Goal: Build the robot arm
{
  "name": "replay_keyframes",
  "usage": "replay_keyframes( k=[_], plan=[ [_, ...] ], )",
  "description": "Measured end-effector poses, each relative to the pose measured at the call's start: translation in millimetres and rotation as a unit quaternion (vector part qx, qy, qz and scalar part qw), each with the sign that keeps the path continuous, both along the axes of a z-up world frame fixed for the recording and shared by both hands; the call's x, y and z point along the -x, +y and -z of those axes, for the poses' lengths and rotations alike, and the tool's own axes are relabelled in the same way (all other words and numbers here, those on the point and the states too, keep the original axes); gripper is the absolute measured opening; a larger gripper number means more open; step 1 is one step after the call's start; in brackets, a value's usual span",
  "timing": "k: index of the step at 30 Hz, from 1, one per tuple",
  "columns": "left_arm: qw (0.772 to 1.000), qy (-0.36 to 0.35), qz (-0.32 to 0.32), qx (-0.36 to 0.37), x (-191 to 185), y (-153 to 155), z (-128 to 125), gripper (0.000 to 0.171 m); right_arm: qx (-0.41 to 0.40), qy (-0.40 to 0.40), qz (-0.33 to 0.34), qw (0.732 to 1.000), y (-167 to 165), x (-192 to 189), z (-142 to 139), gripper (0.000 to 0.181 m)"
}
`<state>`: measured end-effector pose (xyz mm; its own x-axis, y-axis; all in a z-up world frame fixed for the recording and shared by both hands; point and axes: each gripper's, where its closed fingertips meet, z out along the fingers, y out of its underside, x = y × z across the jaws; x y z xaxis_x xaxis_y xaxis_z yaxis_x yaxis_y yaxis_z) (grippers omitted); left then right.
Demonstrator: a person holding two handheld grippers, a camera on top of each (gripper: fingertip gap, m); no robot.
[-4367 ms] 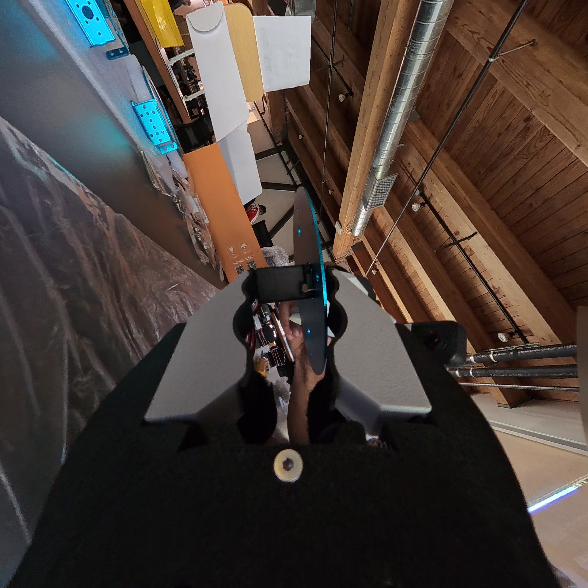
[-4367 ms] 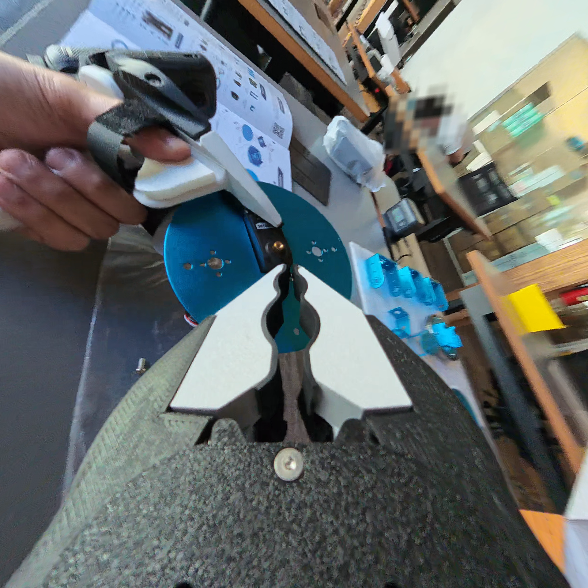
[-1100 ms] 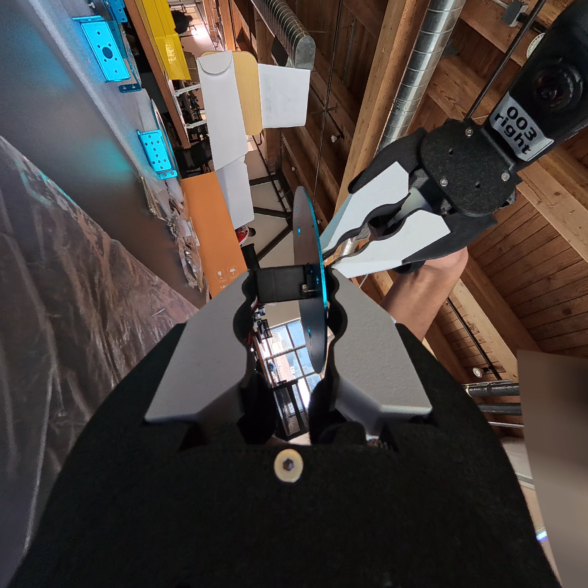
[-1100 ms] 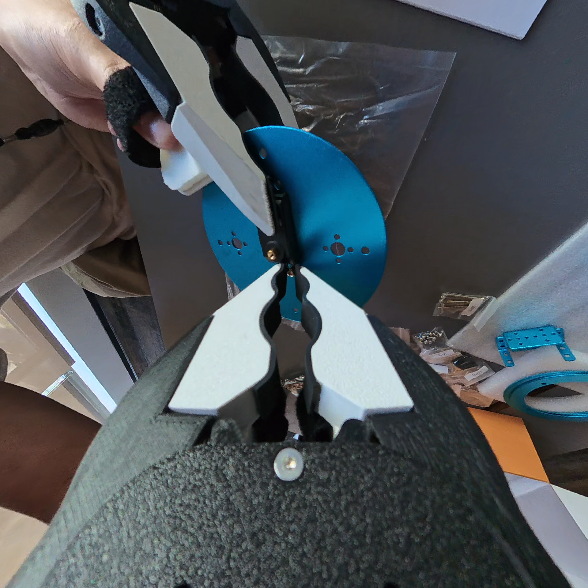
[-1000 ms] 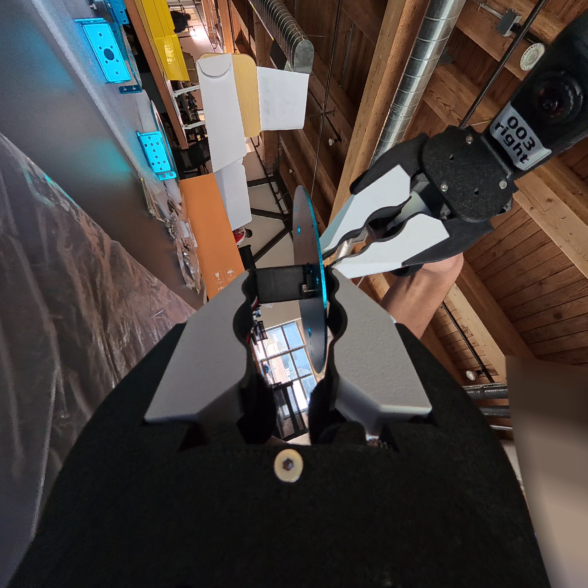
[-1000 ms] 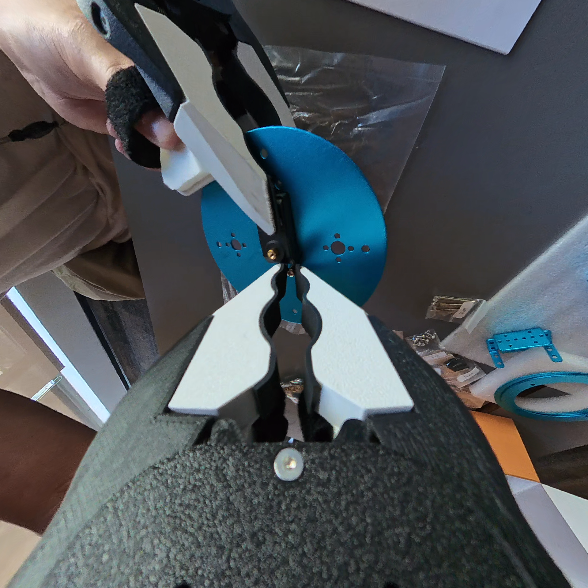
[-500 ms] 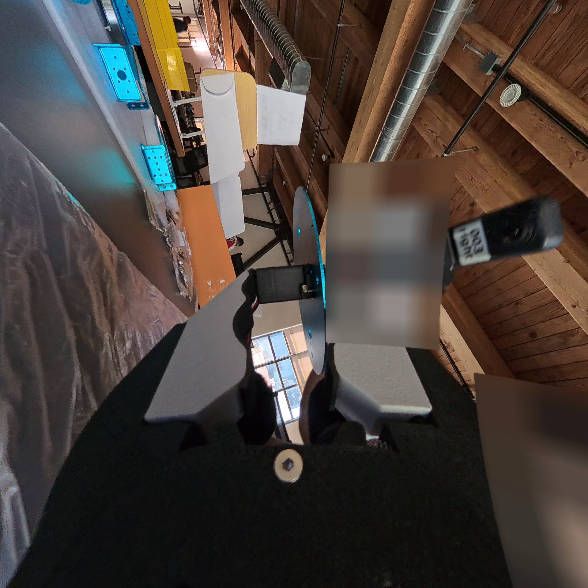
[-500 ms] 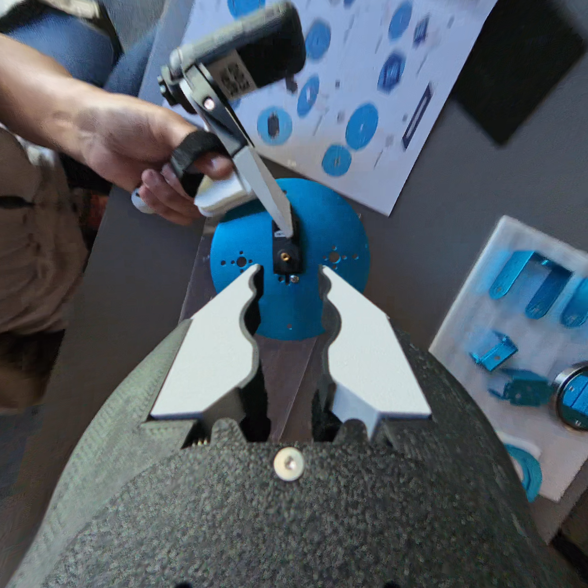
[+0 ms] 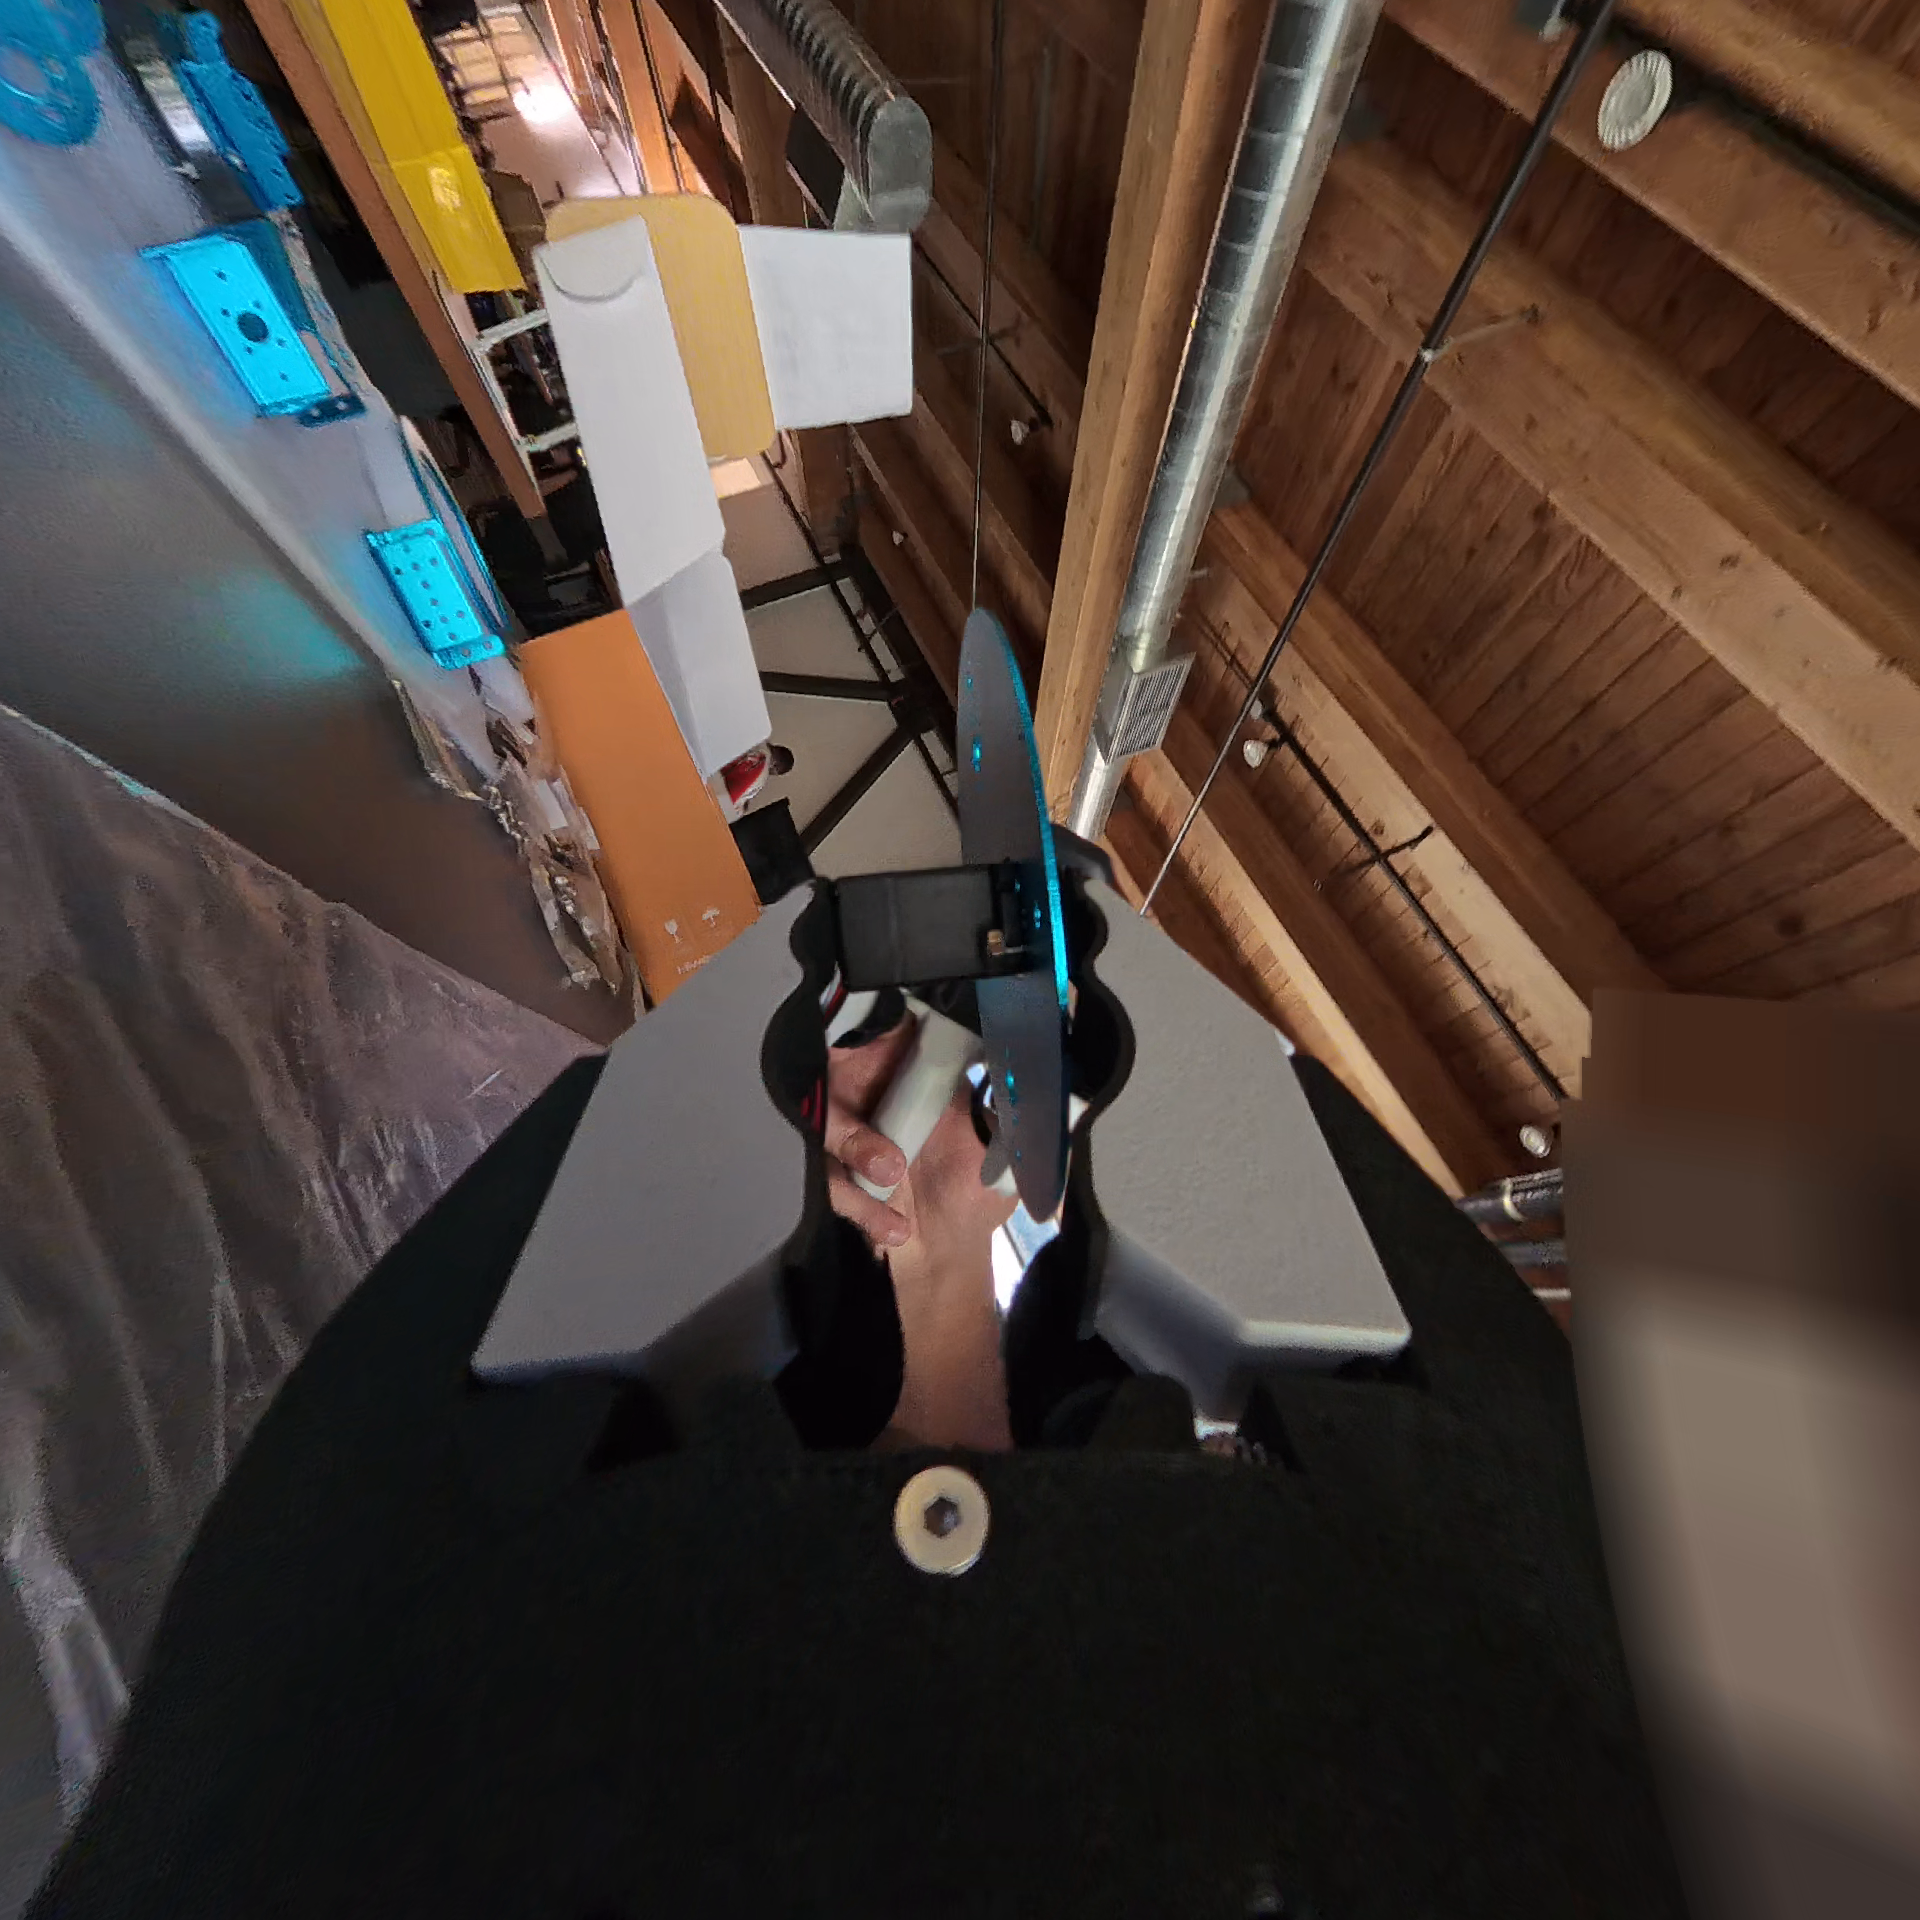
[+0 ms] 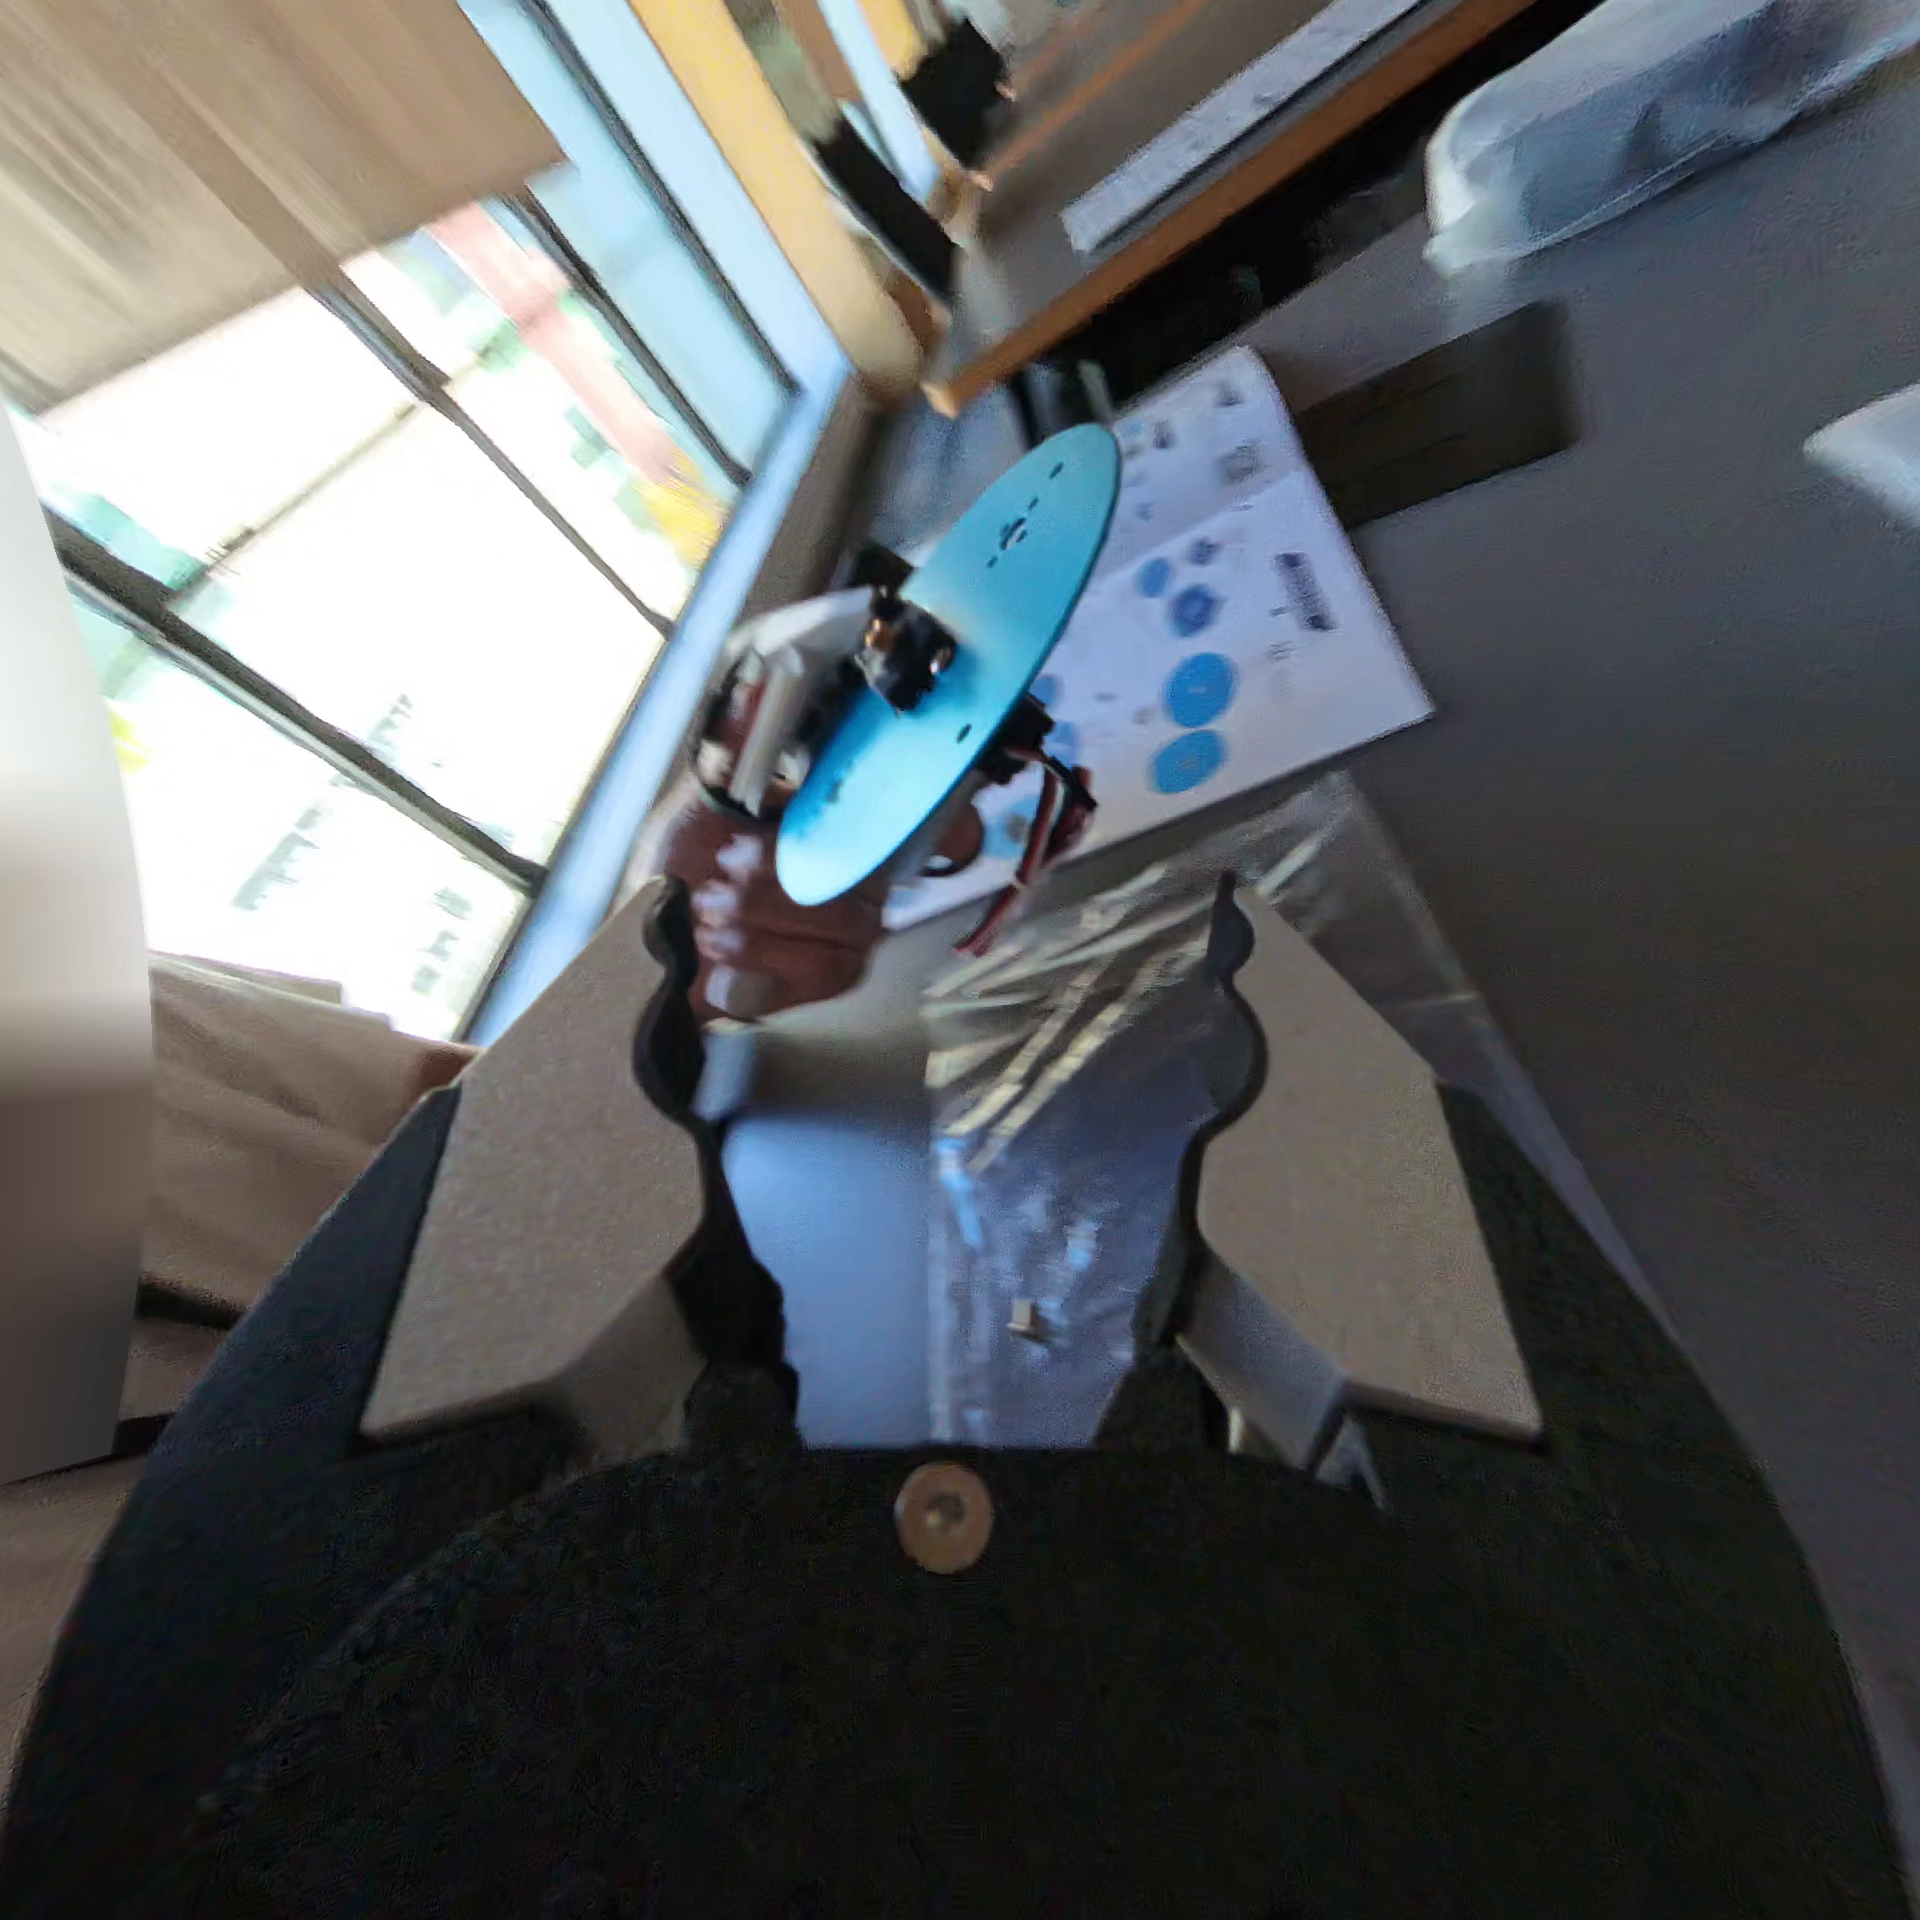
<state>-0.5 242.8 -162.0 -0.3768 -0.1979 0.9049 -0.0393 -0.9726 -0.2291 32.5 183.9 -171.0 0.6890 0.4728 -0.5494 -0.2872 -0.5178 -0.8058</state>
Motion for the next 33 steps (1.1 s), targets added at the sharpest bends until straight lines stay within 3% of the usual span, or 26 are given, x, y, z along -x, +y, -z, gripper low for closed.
replay_keyframes(
  k=[2, 4, 9, 13, 18, 28, 29, 33],
  plan=[
    [1.0, -0.003, 0.005, -0.017, -1.4, -12.2, -1.6, 0.043, 0.031, 0.125, -0.005, 0.992, -1.5, 0.4, 1.5, 0.086],
    [1.0, -0.012, 0.007, -0.008, -3.8, -20.3, -0.9, 0.043, 0.048, 0.184, -0.02, 0.982, -4.8, 6.8, 3.8, 0.084],
    [1.0, -0.011, 0.023, 0.006, -15.2, -42.6, 15.5, 0.043, 0.1, 0.189, -0.018, 0.977, -8.7, 10.4, 21.7, 0.075],
    [0.999, -0.006, 0.019, 0.026, -23.1, -50.2, 27.3, 0.043, 0.117, 0.216, -0.026, 0.969, -11.4, 3.3, 26.3, 0.052],
    [0.999, 0.03, 0.016, -0.013, -29.9, -53.8, 36.9, 0.043, 0.126, 0.232, -0.018, 0.964, -12.3, -7.0, 33.7, 0.024],
    [0.991, 0.074, 0.109, -0.019, -25.0, -66.8, 48.6, 0.044, 0.146, 0.209, -0.043, 0.966, -18.1, -7.0, 42.0, 0.018],
    [0.99, 0.085, 0.112, -0.029, -25.3, -66.5, 51.2, 0.046, 0.135, 0.209, -0.051, 0.967, -19.1, -6.1, 38.1, 0.004],
    [0.983, 0.107, 0.135, -0.06, -27.6, -70.9, 57.0, 0.045, 0.136, 0.178, -0.056, 0.973, -18.9, -7.4, 39.2, 0.003]
  ],
)
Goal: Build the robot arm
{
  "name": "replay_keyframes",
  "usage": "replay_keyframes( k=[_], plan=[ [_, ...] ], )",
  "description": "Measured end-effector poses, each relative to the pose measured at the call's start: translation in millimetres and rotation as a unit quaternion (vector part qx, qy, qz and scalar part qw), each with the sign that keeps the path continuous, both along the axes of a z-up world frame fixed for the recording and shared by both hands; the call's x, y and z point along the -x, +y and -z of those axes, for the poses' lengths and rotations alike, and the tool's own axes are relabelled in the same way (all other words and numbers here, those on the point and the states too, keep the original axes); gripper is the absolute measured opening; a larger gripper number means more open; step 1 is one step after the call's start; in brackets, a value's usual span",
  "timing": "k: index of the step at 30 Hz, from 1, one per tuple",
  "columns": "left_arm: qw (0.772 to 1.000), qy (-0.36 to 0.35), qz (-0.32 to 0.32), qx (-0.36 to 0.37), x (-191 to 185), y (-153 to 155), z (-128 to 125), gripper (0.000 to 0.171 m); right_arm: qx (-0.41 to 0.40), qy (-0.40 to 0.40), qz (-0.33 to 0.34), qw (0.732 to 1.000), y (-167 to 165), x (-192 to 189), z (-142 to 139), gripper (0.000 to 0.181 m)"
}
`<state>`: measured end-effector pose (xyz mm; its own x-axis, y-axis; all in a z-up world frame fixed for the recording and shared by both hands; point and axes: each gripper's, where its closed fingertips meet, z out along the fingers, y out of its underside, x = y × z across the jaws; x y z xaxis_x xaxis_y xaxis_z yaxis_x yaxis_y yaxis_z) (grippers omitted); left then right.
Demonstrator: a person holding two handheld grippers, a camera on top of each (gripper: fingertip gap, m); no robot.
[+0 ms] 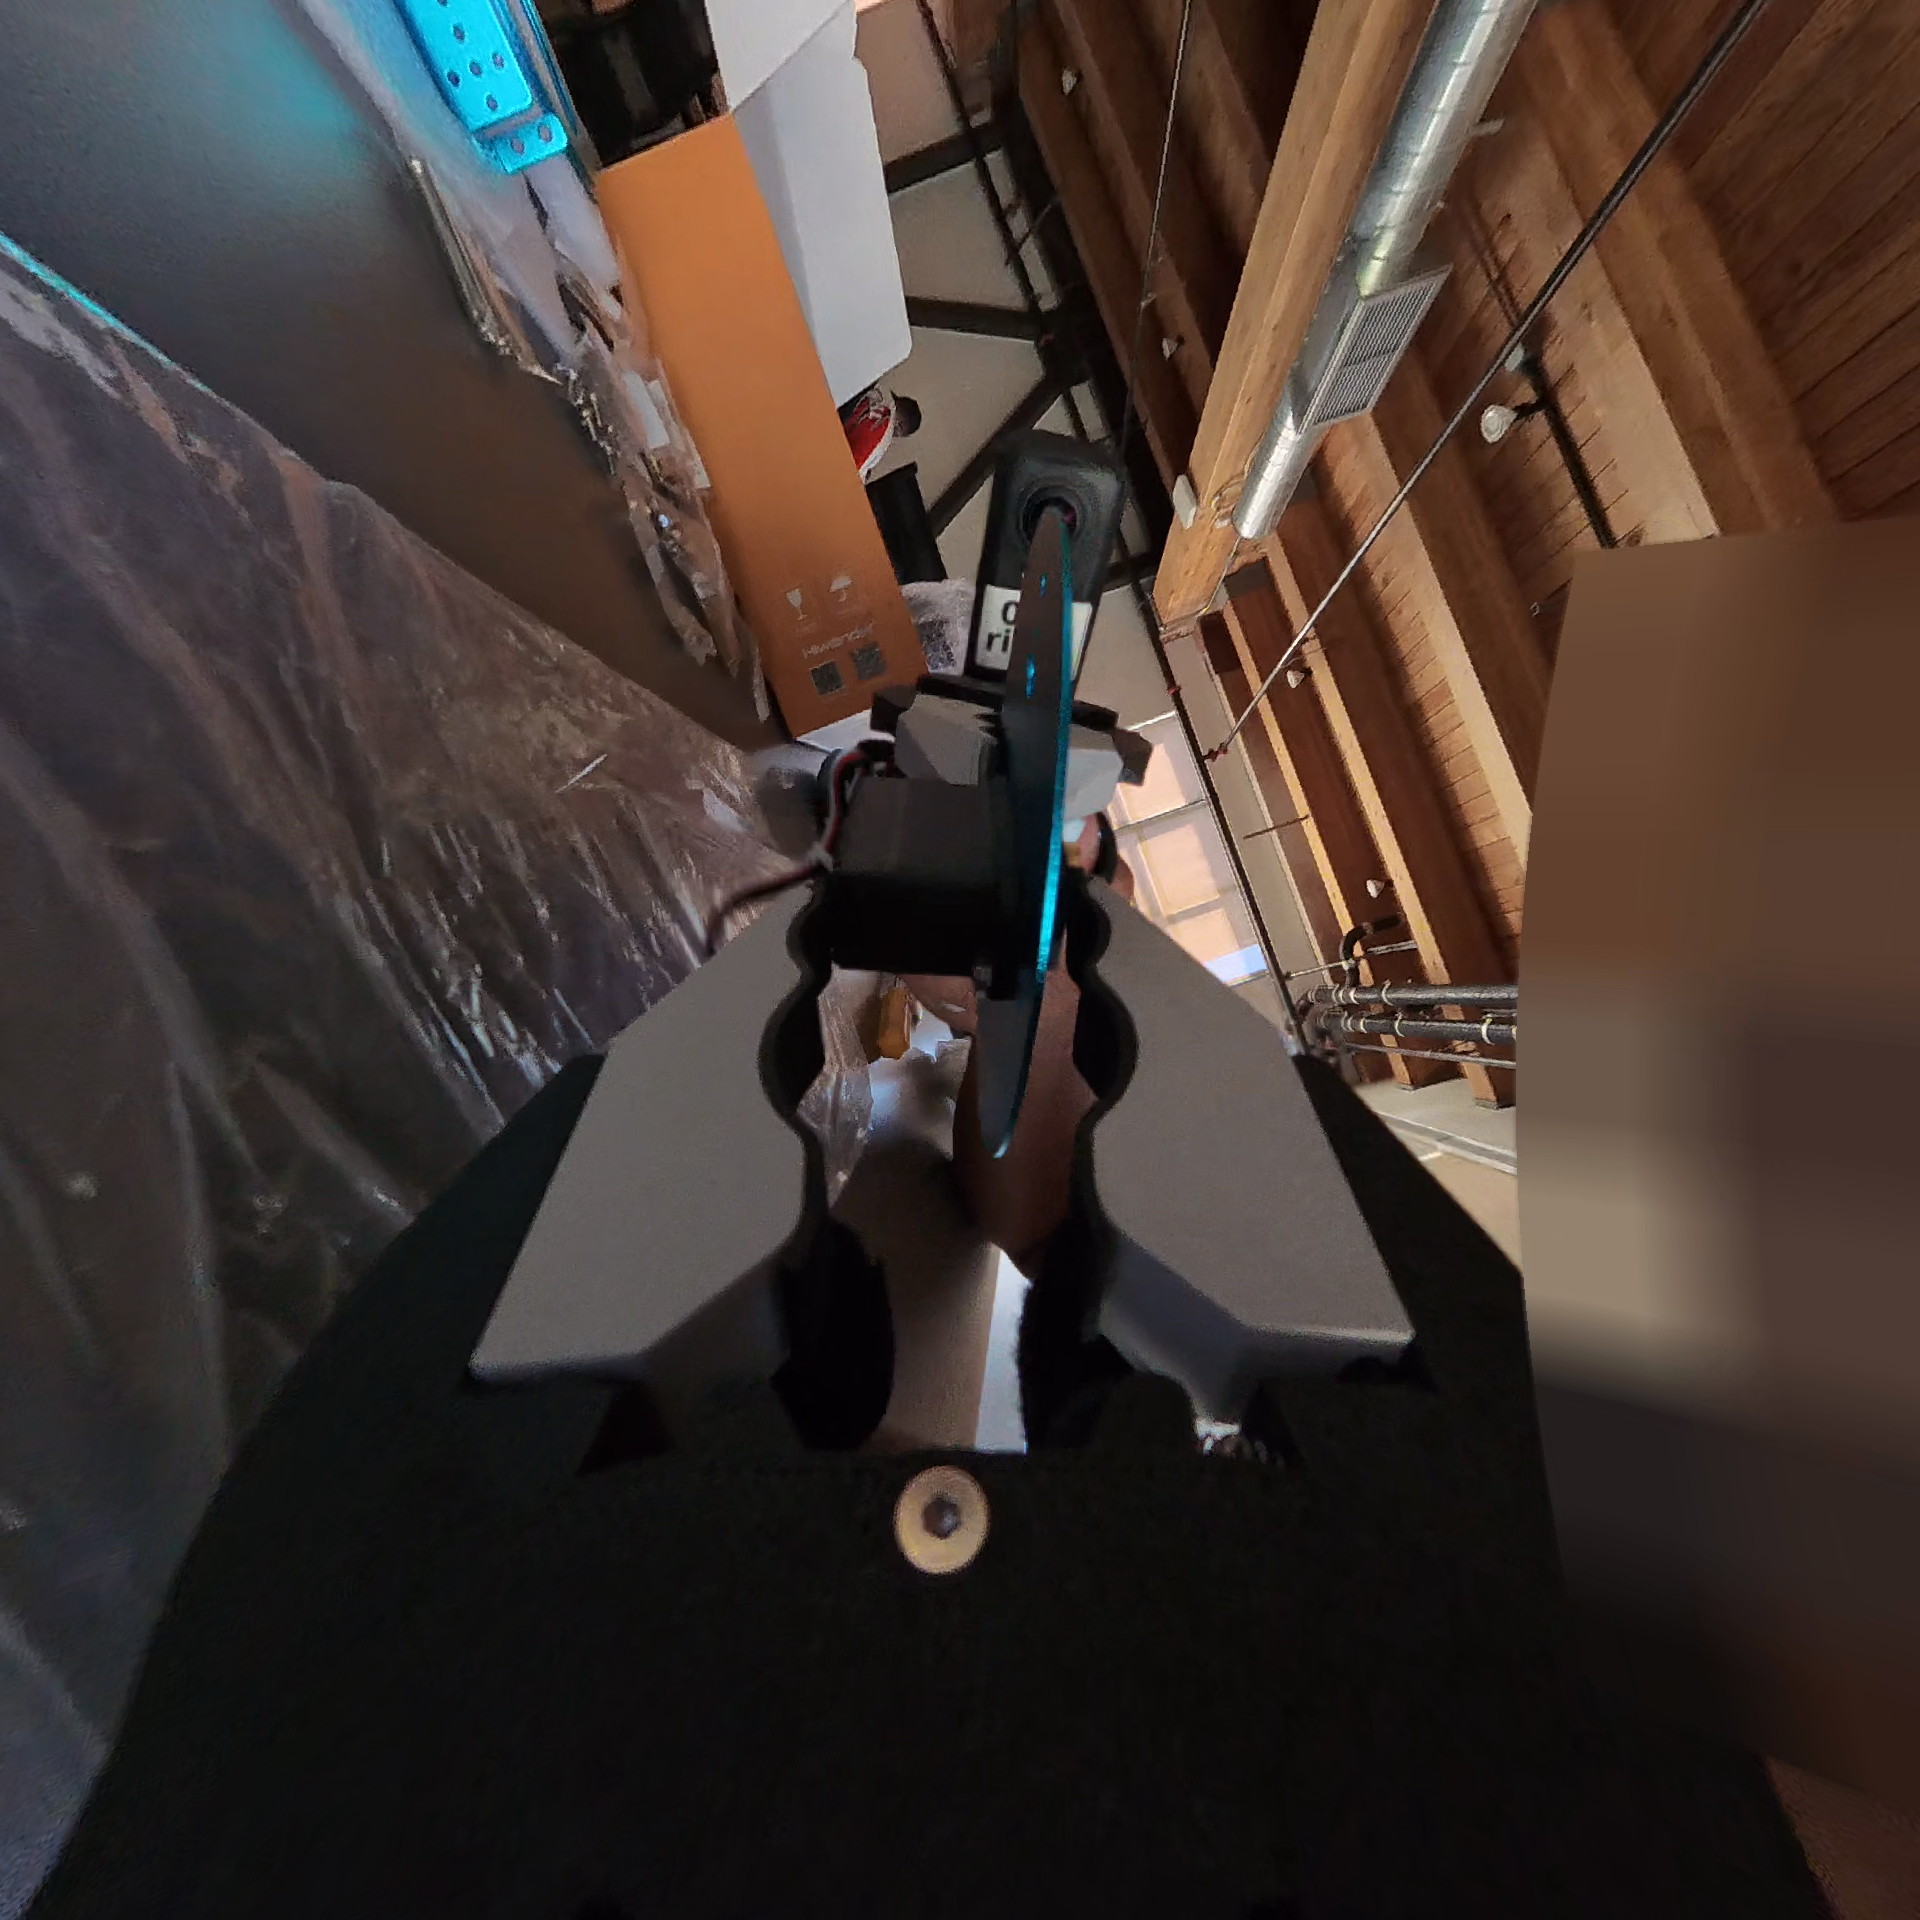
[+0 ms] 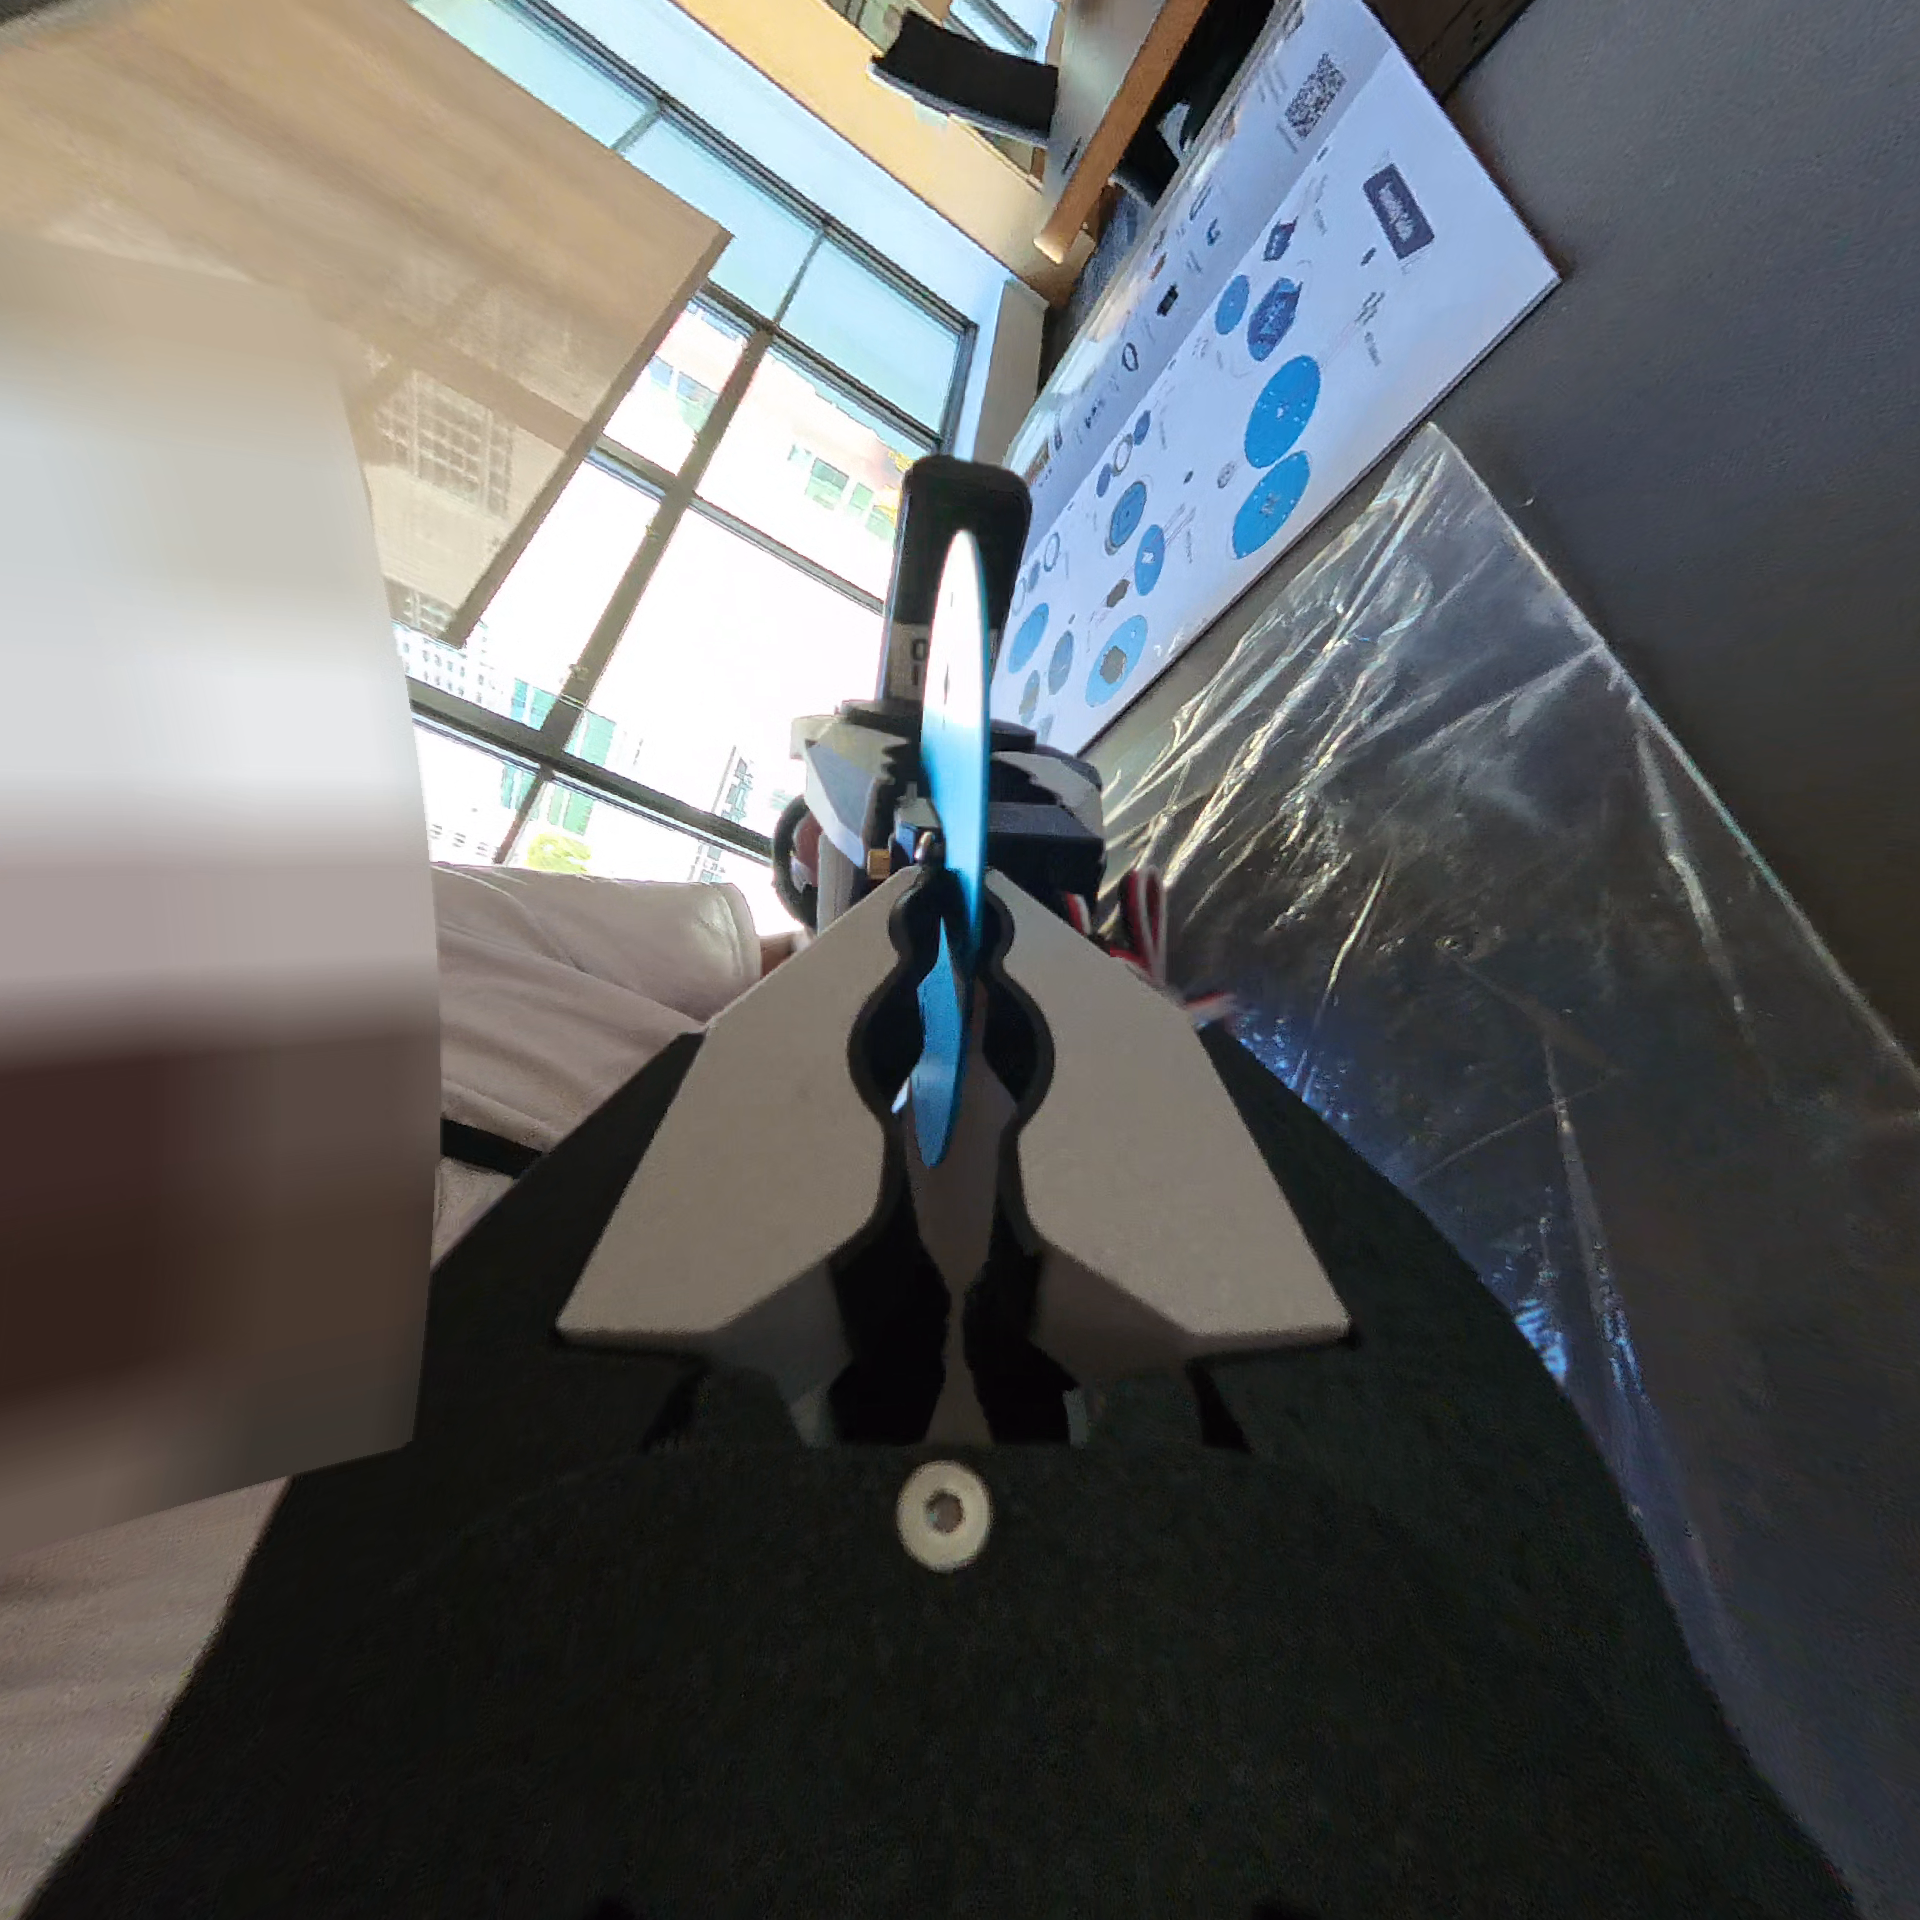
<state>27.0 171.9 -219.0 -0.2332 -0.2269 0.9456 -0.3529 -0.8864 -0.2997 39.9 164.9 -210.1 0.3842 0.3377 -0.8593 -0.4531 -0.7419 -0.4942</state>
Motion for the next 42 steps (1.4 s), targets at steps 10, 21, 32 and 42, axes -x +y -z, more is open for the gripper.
replay_keyframes(
  k=[10, 21, 32, 42],
  plan=[
    [0.999, -0.045, 0.004, 0.007, 5.8, -0.4, -12.6, 0.044, -0.014, -0.013, -0.016, 1.0, 0.5, 3.9, -11.6, 0.01],
    [0.997, -0.058, -0.042, 0.009, 10.5, 9.4, -15.9, 0.043, -0.124, -0.275, 0.018, 0.953, 0.7, -19.9, -13.3, 0.036],
    [0.987, -0.094, -0.124, -0.037, 12.4, 14.1, -27.6, 0.043, -0.018, 0.01, 0.029, 0.999, 9.0, 18.9, -1.9, 0.09],
    [0.987, -0.089, -0.132, 0.022, 1.4, 0.8, -26.0, 0.043, -0.045, 0.066, 0.072, 0.994, 12.9, 17.5, -13.7, 0.042]
  ],
)
